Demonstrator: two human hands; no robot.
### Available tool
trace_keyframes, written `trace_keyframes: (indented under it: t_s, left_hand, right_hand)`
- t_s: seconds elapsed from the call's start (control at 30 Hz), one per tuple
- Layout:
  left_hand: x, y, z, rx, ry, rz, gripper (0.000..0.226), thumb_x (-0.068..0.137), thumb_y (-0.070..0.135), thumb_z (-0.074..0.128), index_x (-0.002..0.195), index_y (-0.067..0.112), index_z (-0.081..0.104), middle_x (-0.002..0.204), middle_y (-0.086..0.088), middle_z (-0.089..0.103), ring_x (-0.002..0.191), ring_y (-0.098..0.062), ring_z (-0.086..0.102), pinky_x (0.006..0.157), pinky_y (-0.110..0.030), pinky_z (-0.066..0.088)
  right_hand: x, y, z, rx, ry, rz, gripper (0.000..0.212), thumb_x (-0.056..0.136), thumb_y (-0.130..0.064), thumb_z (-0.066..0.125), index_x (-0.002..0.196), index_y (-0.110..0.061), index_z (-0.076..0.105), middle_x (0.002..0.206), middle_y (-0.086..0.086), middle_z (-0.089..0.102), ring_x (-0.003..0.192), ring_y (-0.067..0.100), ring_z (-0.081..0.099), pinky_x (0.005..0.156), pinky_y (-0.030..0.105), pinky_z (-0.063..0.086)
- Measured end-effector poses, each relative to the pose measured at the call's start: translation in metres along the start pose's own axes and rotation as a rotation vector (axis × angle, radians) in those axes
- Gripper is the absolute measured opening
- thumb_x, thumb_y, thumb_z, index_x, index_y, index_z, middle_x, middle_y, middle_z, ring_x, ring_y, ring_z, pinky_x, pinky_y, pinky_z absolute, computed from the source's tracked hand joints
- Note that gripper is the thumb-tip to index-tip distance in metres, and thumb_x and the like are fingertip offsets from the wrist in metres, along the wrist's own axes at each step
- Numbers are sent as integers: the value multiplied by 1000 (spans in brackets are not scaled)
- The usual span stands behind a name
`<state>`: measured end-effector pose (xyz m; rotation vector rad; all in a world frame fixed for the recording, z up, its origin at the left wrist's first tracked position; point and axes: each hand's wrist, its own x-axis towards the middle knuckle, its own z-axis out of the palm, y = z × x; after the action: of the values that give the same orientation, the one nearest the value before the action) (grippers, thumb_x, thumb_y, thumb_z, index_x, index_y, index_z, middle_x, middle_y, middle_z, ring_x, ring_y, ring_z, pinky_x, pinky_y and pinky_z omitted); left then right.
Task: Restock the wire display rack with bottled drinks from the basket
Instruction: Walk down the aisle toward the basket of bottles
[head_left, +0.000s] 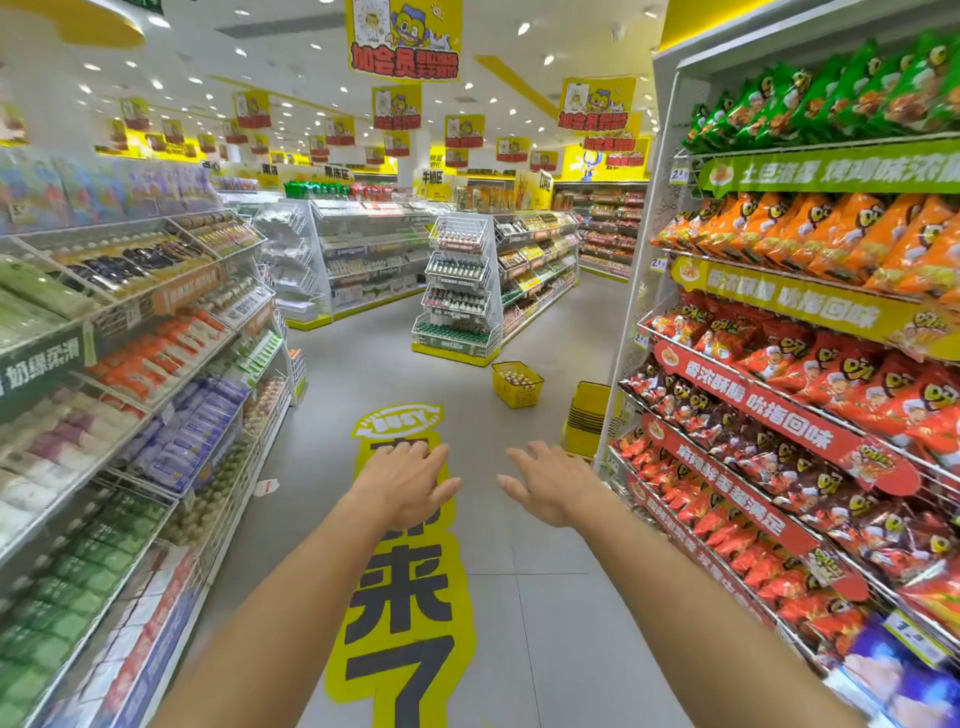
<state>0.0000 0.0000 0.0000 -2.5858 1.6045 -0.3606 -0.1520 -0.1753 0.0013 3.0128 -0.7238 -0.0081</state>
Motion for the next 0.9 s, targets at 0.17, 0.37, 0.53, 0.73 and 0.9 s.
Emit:
trace_keyframes:
  t_s: [0.17, 0.37, 0.53, 0.73, 0.9]
  left_hand:
    - [59, -6, 0, -40, -19, -31, 65, 99, 65, 23, 138, 18, 45, 131, -11, 60, 123, -36, 57, 98, -47, 45]
    - [127, -7, -14, -26, -10, -68, 59, 103, 58, 32, 148, 21, 40, 136, -11, 58, 126, -36, 55, 99, -45, 42]
    - [169, -8, -4, 1, 1, -81, 61, 102, 60, 29, 146, 20, 41, 133, -11, 59, 124, -36, 55, 96, -43, 43]
    - [218, -22, 14, -7, -22, -105, 76, 95, 69, 15, 151, 22, 36, 140, -8, 56, 131, -32, 52, 106, -43, 39]
    - [275, -59, 40, -52, -29, -94, 63, 102, 60, 29, 151, 21, 37, 143, -9, 55, 132, -34, 51, 107, -45, 40]
  right_hand:
    - [56, 30, -8, -25, 31, -15, 64, 106, -62, 27, 154, -20, 38, 151, 15, 45, 137, 37, 46, 104, 51, 44]
    - [125, 69, -16, -60, 64, -52, 62, 106, -62, 27, 148, -19, 43, 147, 15, 48, 134, 37, 48, 100, 51, 44]
    - [172, 95, -11, -68, 66, -69, 62, 106, -63, 27, 148, -20, 43, 147, 14, 49, 135, 36, 47, 101, 52, 43]
    - [231, 105, -7, -79, 55, -73, 60, 106, -62, 28, 147, -20, 44, 146, 14, 50, 136, 36, 46, 105, 54, 40]
    - [295, 103, -2, -105, 46, -85, 62, 106, -61, 28, 151, -21, 41, 148, 15, 48, 137, 37, 46, 106, 53, 39]
